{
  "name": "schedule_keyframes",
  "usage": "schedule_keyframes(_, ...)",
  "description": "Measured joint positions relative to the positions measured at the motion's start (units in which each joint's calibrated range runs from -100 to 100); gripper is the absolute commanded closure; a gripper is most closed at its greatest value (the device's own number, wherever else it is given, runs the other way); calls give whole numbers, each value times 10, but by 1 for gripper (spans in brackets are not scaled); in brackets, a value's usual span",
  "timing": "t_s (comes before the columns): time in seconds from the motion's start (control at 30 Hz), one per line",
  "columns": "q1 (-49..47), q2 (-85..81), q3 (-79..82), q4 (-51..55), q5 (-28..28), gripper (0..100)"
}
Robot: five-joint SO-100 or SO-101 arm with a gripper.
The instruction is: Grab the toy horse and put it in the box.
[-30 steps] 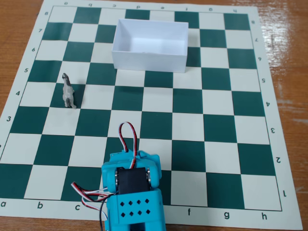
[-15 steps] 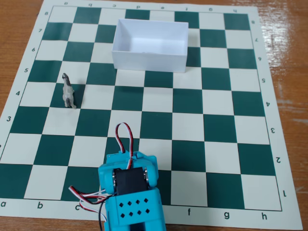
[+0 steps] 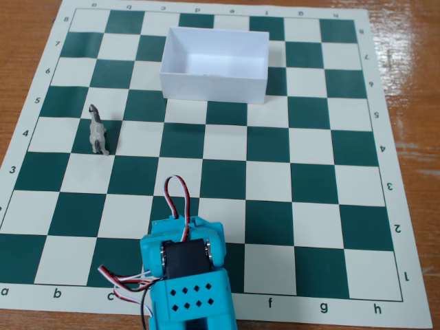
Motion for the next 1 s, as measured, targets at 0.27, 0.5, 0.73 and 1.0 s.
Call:
schedule_keyframes(0.27, 16, 294, -306, 72, 6, 94)
schedule_keyframes(0.5, -24, 582, -718, 137, 6, 88)
schedule_keyframes(0.73, -77, 740, -805, 51, 5, 81)
schedule_keyframes(1.0, -114, 859, -782, -163, -7, 62)
